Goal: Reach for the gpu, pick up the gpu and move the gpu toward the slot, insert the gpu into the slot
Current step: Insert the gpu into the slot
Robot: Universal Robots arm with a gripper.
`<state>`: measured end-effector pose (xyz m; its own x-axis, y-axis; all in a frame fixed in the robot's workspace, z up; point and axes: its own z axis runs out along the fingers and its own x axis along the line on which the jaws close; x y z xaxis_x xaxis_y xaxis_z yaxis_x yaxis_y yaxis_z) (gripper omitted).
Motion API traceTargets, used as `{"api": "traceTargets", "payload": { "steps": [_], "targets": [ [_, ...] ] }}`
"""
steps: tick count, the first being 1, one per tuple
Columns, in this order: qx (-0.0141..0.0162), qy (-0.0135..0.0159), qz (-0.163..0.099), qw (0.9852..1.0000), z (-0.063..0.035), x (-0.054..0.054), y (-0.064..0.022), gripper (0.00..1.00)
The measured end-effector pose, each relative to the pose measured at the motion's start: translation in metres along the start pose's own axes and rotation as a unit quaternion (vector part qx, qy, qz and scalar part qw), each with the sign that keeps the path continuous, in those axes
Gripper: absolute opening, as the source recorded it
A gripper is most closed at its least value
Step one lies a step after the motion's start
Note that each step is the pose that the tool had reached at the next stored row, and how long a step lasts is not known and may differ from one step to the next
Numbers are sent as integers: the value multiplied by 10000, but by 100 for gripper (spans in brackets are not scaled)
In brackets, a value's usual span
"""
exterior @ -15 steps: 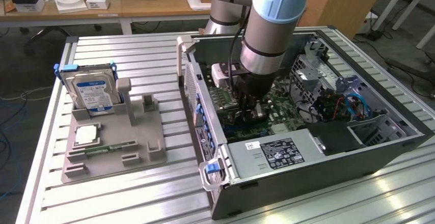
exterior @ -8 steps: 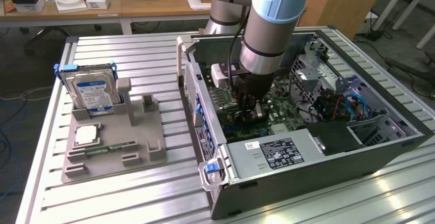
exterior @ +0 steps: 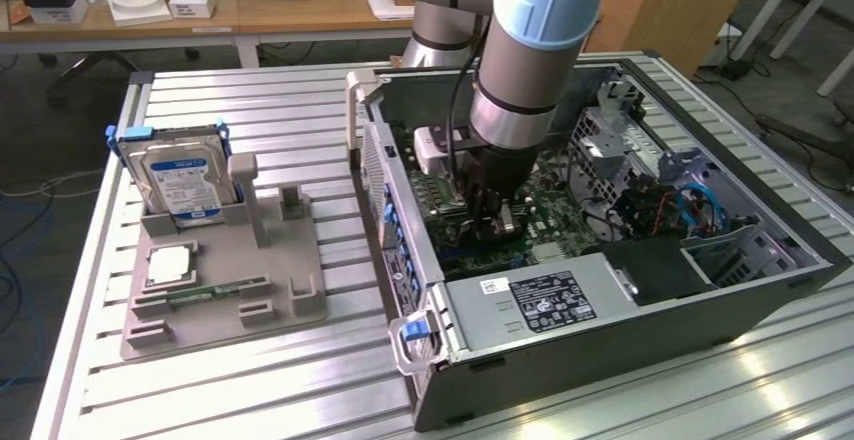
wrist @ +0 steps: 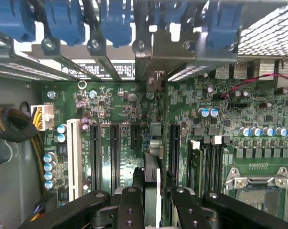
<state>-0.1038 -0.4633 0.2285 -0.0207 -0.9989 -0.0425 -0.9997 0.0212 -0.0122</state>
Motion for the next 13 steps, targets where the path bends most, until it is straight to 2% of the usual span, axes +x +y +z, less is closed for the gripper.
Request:
{"api": "traceTargets", "payload": {
  "steps": [2, 11, 13],
  "targets": [
    [-9, -3, 0, 10000, 0, -1, 1, 27],
    [-10, -5, 0, 10000, 1, -1, 2, 27],
    [-7, -17, 4, 10000, 10, -4, 5, 27]
  ]
}}
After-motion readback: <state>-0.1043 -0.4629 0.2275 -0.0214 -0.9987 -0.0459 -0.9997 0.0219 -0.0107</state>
